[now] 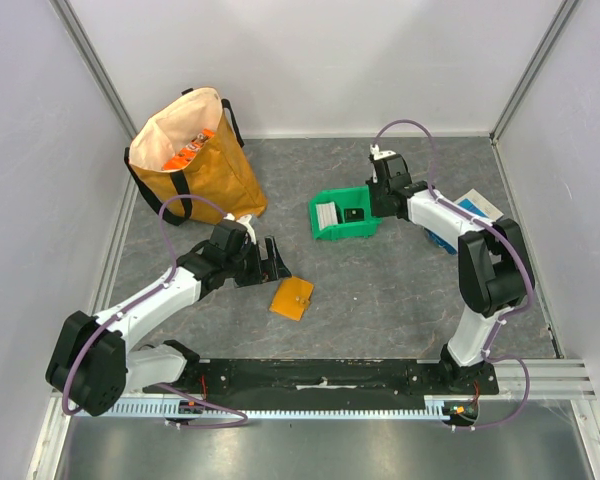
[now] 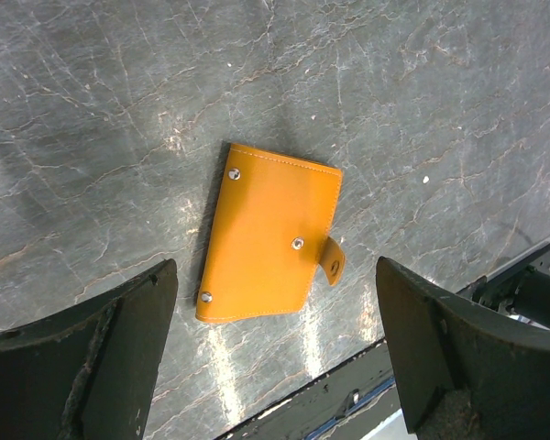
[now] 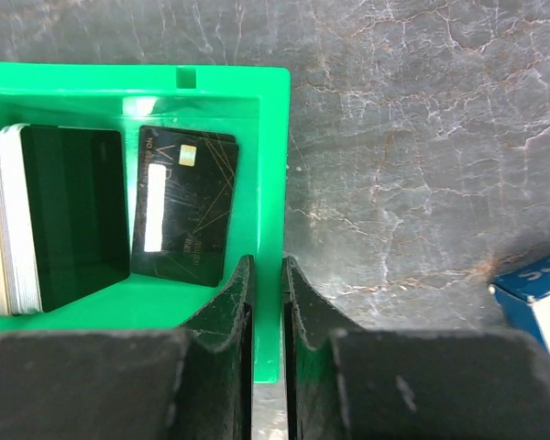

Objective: Put the credit cards into the card holder
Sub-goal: Move the storage box to the center of the board.

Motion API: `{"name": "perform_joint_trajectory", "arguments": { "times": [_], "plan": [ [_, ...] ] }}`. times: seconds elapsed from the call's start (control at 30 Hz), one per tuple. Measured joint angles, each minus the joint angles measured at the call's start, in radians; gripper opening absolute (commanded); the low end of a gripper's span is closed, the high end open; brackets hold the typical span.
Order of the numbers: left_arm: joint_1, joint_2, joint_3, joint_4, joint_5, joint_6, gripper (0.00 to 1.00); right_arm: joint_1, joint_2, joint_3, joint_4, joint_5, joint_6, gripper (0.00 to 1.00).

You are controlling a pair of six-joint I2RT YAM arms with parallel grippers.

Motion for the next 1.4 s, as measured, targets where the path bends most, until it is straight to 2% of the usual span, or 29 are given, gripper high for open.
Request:
{"name": "perform_joint_trajectory", "arguments": {
  "times": [0.3,0.77,0.97,1.2,1.27,1.4],
  "plan": [
    [0.0,0.021,0.002,-0.001,0.02,0.013,0.94,-0.002,-0.002,0.035,-0.118,-0.023,-0.275,0.01],
    [0.0,0.035,0.005,0.0,0.027,0.023,0.94,-0.009,-0.038,0.011,-0.118,-0.092,-0.58,0.09],
    [0.0,0.046,0.005,0.001,0.034,0.023,0.94,-0.009,-0.034,0.023,-0.143,-0.091,-0.6,0.08],
    [0.0,0.051,0.005,0.002,0.047,0.023,0.94,-0.025,0.018,0.079,-0.193,-0.078,-0.537,0.11],
    [0.0,0.051,0.005,0.001,0.048,0.023,0.94,-0.031,0.02,0.081,-0.195,-0.082,-0.518,0.14],
    [0.0,0.051,0.005,0.001,0.048,0.024,0.94,-0.035,0.02,0.081,-0.198,-0.085,-0.49,0.27]
  ]
}}
